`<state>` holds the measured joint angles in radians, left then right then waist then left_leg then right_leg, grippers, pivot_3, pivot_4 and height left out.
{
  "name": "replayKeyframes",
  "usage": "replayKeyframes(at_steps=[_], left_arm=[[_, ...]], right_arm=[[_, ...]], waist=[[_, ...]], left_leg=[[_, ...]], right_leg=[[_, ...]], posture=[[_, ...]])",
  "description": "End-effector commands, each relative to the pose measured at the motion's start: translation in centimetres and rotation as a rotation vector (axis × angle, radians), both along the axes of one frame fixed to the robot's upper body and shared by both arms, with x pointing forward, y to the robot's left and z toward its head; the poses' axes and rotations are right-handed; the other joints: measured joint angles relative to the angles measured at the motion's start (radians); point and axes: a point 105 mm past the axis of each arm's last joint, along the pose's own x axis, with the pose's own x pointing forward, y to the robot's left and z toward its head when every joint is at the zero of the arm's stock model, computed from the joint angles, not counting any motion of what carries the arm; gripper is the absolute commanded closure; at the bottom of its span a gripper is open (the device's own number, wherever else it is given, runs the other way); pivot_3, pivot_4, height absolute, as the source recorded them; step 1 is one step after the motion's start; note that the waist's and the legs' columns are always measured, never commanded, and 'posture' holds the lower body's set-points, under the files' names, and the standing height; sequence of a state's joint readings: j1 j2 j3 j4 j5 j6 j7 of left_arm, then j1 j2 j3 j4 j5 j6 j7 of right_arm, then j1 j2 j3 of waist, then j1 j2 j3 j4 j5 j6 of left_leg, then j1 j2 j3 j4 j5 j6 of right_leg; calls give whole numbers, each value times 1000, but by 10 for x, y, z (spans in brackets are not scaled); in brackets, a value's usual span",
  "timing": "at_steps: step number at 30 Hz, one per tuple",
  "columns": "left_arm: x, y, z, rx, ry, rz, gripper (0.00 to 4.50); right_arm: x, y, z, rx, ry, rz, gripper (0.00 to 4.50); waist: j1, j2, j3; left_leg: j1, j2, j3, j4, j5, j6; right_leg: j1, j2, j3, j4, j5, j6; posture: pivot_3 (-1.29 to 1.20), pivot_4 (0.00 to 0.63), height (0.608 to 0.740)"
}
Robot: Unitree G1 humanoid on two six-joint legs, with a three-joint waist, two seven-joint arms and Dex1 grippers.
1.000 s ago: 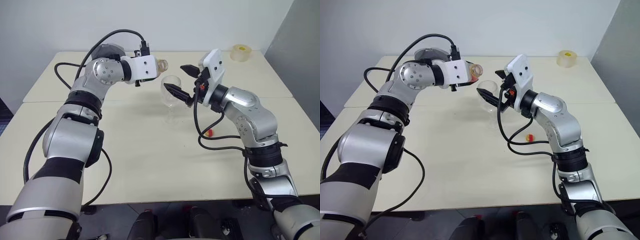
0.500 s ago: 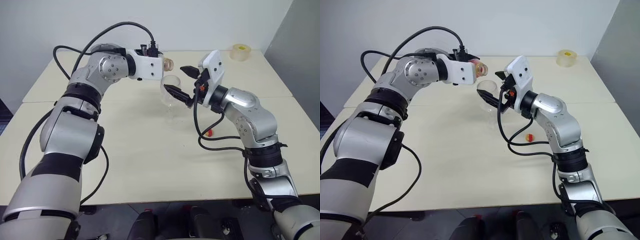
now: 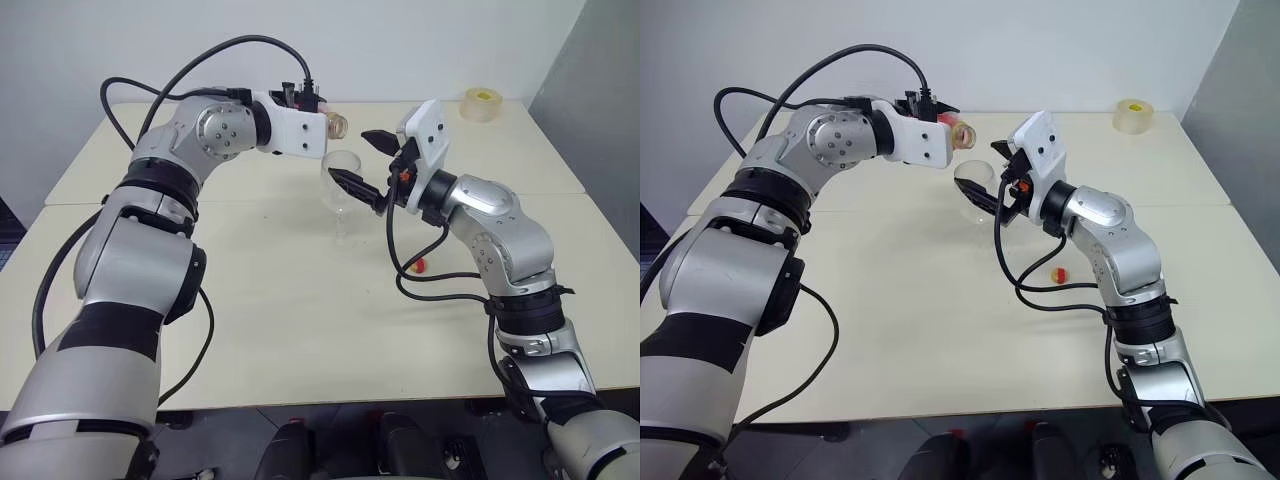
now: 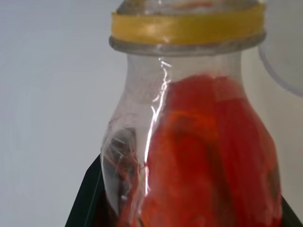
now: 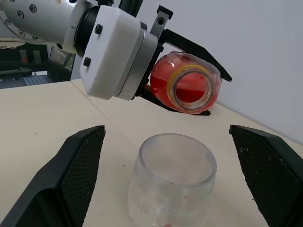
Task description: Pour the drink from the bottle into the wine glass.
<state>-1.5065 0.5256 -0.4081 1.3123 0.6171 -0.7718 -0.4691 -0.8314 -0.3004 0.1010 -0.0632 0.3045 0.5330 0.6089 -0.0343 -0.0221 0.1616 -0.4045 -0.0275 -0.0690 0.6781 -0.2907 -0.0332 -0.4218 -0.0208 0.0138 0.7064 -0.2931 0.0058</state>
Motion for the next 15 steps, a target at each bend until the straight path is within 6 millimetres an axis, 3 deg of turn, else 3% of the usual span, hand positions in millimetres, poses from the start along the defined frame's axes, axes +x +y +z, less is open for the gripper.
replayKeyframes(at_steps=[1,15], left_arm=[[-4,1,31,-5,-92,-7,2739],[-4,6,32,96,-163,5,2739]], right_arm=[[-5,1,13,22,-56,15,0],[-5,3,12,24,-54,20,0]], waist=[[0,0,0],[0,0,0]], left_leg=[[0,0,0,0,0,0],[0,0,1,0,0,0]], right_leg=[[0,0,0,0,0,0],[-1,0,0,1,0,0]], posture=[[0,150,740],[0,150,740]])
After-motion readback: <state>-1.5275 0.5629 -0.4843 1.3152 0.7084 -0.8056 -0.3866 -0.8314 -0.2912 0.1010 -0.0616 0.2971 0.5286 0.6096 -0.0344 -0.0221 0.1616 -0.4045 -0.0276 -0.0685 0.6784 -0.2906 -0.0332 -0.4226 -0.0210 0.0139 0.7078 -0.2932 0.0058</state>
